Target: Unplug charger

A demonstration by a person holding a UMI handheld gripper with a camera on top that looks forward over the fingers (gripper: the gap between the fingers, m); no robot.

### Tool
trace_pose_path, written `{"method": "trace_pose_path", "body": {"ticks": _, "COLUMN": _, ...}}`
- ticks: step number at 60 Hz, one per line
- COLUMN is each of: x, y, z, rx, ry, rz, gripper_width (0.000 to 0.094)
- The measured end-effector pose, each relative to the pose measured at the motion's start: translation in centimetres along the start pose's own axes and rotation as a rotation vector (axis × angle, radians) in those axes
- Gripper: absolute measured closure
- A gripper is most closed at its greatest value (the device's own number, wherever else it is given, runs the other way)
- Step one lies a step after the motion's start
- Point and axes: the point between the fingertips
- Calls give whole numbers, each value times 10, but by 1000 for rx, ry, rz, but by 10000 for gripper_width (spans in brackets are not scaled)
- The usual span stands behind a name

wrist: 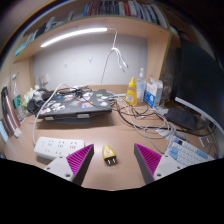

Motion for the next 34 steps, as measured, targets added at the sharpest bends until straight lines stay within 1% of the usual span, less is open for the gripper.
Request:
{"method": "trace_pose_path", "body": {"ticks": 6, "x": 37, "y": -4, "z": 0, "rx": -38, "ry": 32, "rz": 5, "gripper_width": 47}}
{"method": "trace_pose_path", "body": {"ticks": 9, "x": 58, "y": -12, "z": -3, "rx": -64, "ry": 47, "rz": 29, "gripper_width": 59}}
{"method": "trace_pose_path", "body": {"ticks": 13, "x": 83, "y": -19, "z": -10, "rx": -105, "ry": 66, "rz": 54, "gripper_width": 52}}
{"method": "trace_pose_path", "body": {"ticks": 22, "x": 118, "y": -26, "z": -39, "rx": -149, "ry": 61, "rz": 80, "gripper_width": 56}}
{"method": "trace_pose_path", "body": {"ticks": 29, "x": 125, "y": -28, "z": -61, "rx": -206, "ry": 41, "rz": 115, "gripper_width": 57}}
{"method": "trace_pose_path", "body": {"ticks": 34, "x": 125, "y": -29, "z": -66, "rx": -223, "ry": 36, "rz": 136, "gripper_width": 56}}
Point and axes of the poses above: the point between the fingertips, and its own axes, seen from behind it with the camera up: y to the right, z up, x backward, against the way the camera looks, and after that the axes turned 1 degree about -x, right-handed
